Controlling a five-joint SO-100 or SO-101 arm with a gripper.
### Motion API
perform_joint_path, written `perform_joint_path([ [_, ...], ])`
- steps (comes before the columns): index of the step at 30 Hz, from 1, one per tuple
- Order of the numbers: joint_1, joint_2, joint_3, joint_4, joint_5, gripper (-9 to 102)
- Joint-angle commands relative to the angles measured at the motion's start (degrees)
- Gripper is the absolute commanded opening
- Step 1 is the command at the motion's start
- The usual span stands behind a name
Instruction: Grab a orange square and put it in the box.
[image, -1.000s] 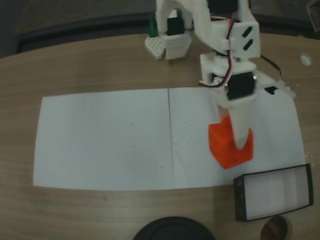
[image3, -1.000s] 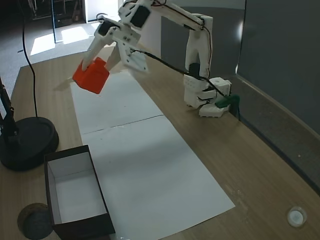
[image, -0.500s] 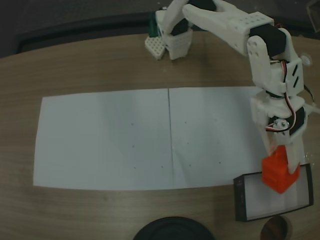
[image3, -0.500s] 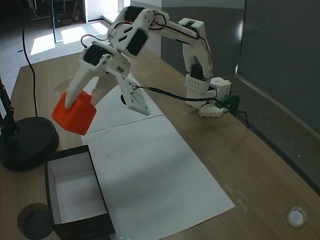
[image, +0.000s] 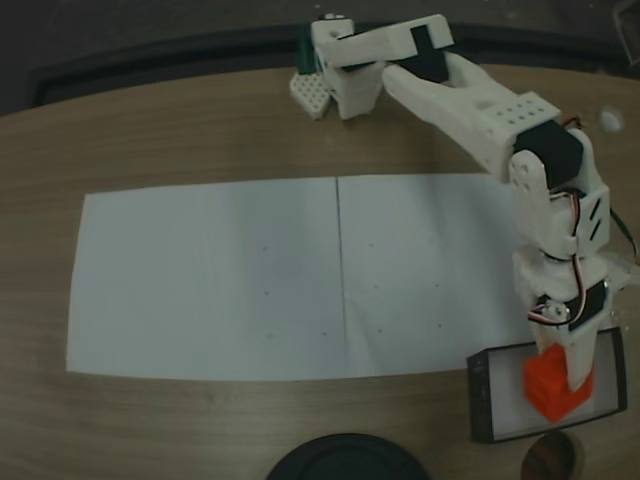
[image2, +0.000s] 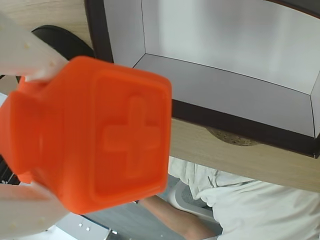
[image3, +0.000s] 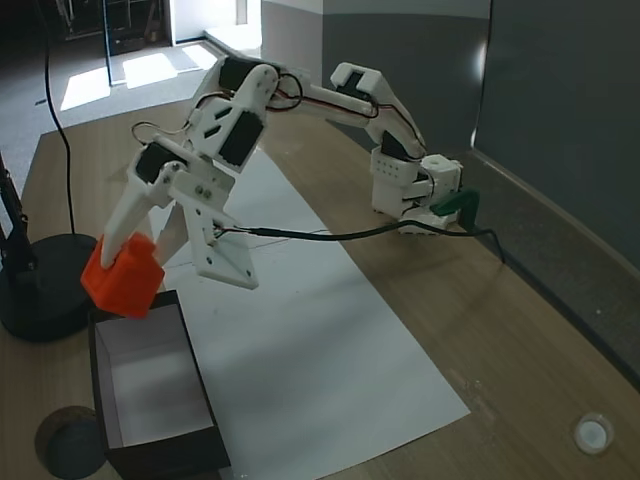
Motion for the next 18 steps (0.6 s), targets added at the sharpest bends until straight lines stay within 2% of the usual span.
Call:
perform_joint_path([
  [1, 0.0, 1.05, -4.83, -0.18, 0.62, 5],
  [13, -2.55, -0.18, -3.87, 1.32, 4.04, 6],
  [18, -2.72, -1.14, -4.31, 1.32, 4.13, 17],
])
